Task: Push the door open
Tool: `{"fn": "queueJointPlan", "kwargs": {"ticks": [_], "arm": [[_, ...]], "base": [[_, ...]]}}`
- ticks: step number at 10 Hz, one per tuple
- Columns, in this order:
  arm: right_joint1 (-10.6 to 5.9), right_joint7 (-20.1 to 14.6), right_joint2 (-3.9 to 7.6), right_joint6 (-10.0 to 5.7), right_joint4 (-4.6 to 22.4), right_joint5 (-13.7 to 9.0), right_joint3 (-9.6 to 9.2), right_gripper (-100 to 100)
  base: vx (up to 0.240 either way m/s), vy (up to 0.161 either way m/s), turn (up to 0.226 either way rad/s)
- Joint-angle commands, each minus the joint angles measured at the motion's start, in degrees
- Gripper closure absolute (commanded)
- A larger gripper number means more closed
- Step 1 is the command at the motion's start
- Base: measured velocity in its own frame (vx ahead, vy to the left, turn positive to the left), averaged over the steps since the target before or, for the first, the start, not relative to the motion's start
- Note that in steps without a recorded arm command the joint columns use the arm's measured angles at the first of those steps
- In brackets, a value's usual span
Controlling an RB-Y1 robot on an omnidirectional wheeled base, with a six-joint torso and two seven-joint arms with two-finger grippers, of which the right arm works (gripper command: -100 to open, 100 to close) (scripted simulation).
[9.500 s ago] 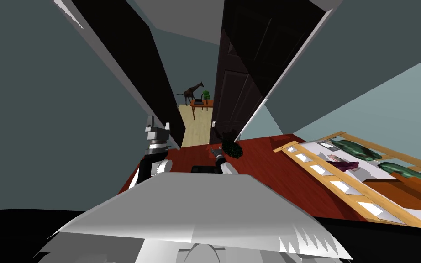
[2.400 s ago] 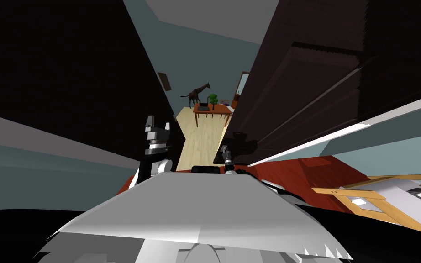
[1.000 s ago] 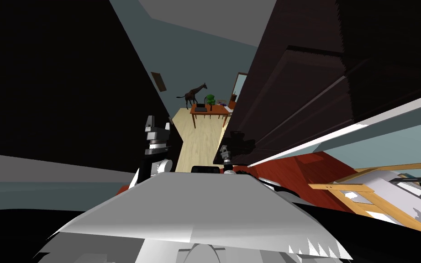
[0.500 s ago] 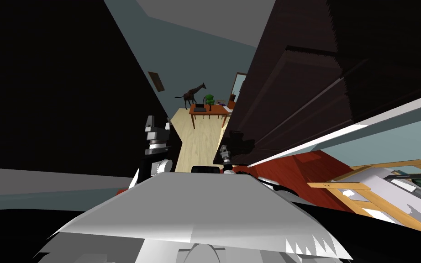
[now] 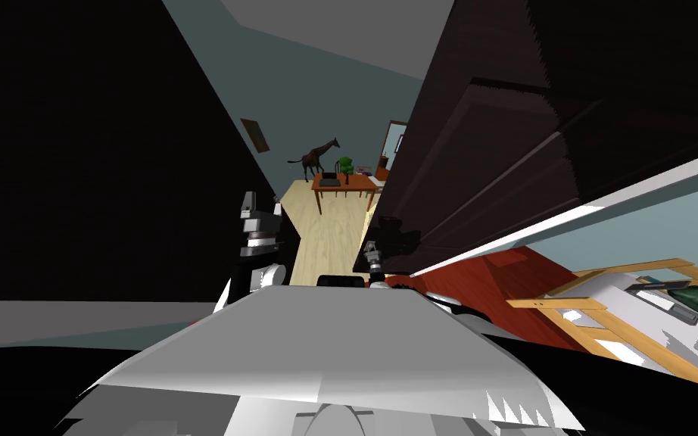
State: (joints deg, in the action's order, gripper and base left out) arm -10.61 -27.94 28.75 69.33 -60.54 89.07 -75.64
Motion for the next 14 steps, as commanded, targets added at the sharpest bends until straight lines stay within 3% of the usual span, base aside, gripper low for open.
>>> {"fn": "queueJointPlan", "kwargs": {"ticks": [1,6,7,14], "arm": [[-0.15,-1.82,-0.19,0.0,0.18,-0.26,-0.27,100],[-1.0,-8.84,-0.56,0.88,0.43,-1.76,-1.7,100],[-1.0,-8.95,-0.56,0.88,0.43,-1.76,-1.7,100],[-2.42,-19.8,-1.19,2.36,0.86,-4.29,-4.13,100]], "base": [[0.034,0.011,-0.021],[0.032,0.006,-0.035],[0.027,0.006,-0.023],[0.041,0.011,-0.045]]}}
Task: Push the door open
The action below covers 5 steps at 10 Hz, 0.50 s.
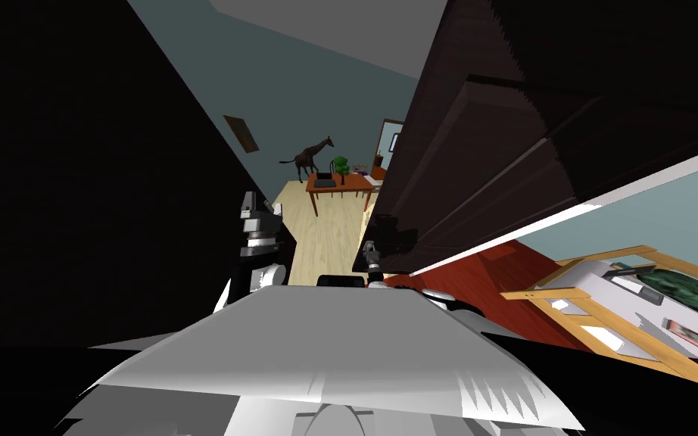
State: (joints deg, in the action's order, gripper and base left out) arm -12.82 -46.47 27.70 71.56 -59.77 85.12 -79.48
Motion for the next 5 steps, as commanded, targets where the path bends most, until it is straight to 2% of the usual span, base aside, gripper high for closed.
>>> {"fn": "queueJointPlan", "kwargs": {"ticks": [1,5], "arm": [[-0.21,-2.33,-0.14,0.13,0.08,-0.34,-0.28,100],[-1.08,-8.46,-0.53,1.04,0.34,-1.89,-1.77,100]], "base": [[0.041,0.014,-0.03],[0.036,0.008,-0.043]]}}
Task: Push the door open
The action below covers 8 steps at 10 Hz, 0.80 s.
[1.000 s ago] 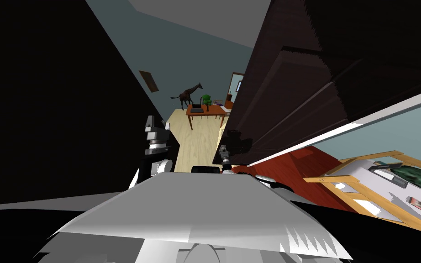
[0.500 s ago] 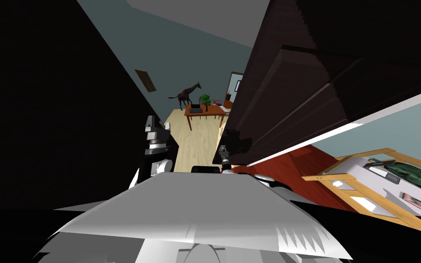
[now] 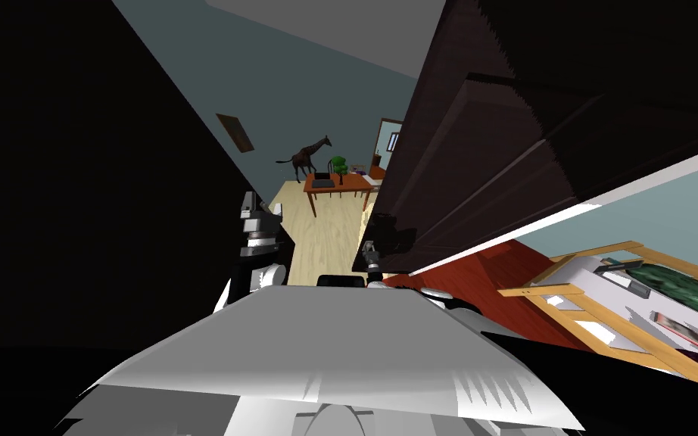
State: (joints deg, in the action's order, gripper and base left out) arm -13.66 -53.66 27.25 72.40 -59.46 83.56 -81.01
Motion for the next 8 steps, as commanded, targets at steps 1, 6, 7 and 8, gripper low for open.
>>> {"fn": "queueJointPlan", "kwargs": {"ticks": [1,6,7,8], "arm": [[-0.24,-2.31,-0.08,0.2,0.04,-0.34,-0.24,100],[-1.11,-9.42,-0.47,1.11,0.3,-1.89,-1.73,100],[-1.41,-10.83,-0.6,1.41,0.38,-2.41,-2.22,100],[-1.41,-11.86,-0.6,1.41,0.38,-2.41,-2.22,100]], "base": [[0.036,0.011,-0.03],[0.033,0.009,-0.037],[0.053,0.008,-0.069],[0.043,0.015,-0.024]]}}
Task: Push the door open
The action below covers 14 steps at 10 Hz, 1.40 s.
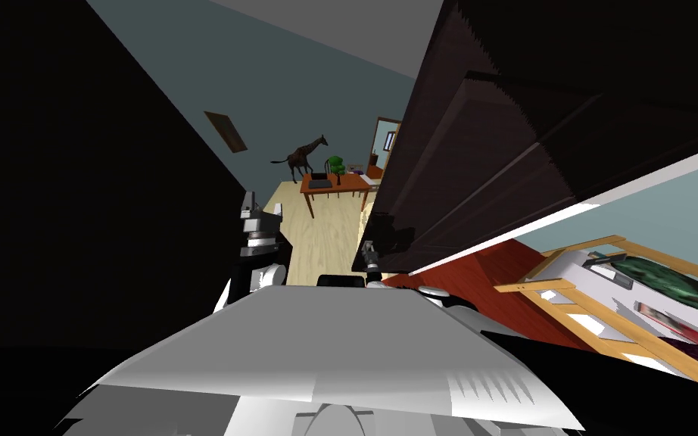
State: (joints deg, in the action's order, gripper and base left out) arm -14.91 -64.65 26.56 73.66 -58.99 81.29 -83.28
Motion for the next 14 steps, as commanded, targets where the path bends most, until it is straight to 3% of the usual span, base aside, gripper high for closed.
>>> {"fn": "queueJointPlan", "kwargs": {"ticks": [1,4,8,14], "arm": [[-0.45,-2.86,-0.03,0.45,0.0,-0.65,-0.44,100],[-0.74,-5.65,-0.16,0.76,0.08,-1.17,-0.94,100],[-1.6,-12.47,-0.54,1.65,0.34,-2.69,-2.4,100],[-2.45,-19.93,-0.92,2.53,0.59,-4.2,-3.84,100]], "base": [[0.039,0.018,-0.042],[0.03,0.01,-0.031],[0.041,0.013,-0.048],[0.035,0.008,-0.036]]}}
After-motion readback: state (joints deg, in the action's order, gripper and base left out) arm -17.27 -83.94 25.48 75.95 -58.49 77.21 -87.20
